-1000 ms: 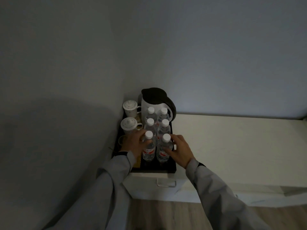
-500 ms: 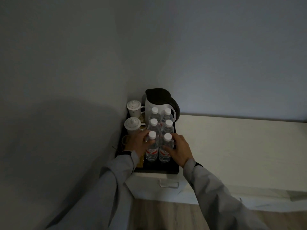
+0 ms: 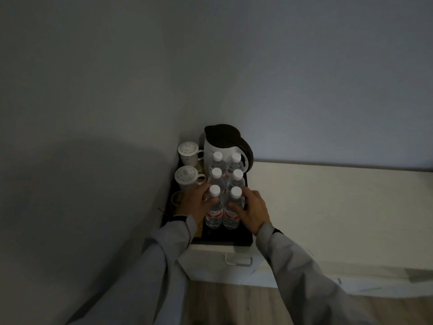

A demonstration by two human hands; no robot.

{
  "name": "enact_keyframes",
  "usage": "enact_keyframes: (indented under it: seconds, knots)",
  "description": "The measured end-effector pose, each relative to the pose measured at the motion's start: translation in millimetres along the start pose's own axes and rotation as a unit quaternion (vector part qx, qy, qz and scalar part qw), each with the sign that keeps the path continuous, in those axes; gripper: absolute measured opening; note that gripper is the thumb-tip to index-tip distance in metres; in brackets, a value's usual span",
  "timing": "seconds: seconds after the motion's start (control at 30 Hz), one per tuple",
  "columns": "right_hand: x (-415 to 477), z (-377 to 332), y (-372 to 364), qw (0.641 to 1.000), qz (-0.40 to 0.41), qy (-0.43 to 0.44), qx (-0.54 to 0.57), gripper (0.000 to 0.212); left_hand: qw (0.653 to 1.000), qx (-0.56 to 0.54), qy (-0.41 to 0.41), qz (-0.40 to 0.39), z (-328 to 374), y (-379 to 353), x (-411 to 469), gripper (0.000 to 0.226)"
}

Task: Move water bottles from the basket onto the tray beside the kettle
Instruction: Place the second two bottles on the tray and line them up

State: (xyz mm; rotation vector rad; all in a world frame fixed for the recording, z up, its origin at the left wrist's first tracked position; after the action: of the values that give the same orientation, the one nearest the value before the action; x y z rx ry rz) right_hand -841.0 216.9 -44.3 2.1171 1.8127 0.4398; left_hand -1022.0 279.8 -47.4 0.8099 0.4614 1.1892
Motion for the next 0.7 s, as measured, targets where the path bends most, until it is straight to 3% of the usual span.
enact_keyframes:
  seconds: [0.33, 0.7]
  knots:
    - [3.7, 1.4, 4.7, 1.0, -0.018, 0.015, 0.002, 0.051, 0.999, -0.008, -0.012, 0.034, 2.4, -1.9, -5.1, 0.033]
    - [3.6, 2.7, 5.8, 0.999, -0.025, 0.029, -0.004, 0.049, 1.0, 0.005, -0.017, 0.018, -1.7, -1.4, -3.1, 0.033]
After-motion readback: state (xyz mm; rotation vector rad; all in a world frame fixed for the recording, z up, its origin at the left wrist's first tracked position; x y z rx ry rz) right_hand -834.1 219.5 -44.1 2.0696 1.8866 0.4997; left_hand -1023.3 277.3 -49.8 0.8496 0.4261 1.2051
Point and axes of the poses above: each hand's wrist, its own x-axis towards the middle knuckle, its own y-axis out of the back of the hand, z = x × y, the point moved 6 cm from there along x, towards the middle knuckle, and after that the axes turned 14 degrees about x, right-handed, at the moved point
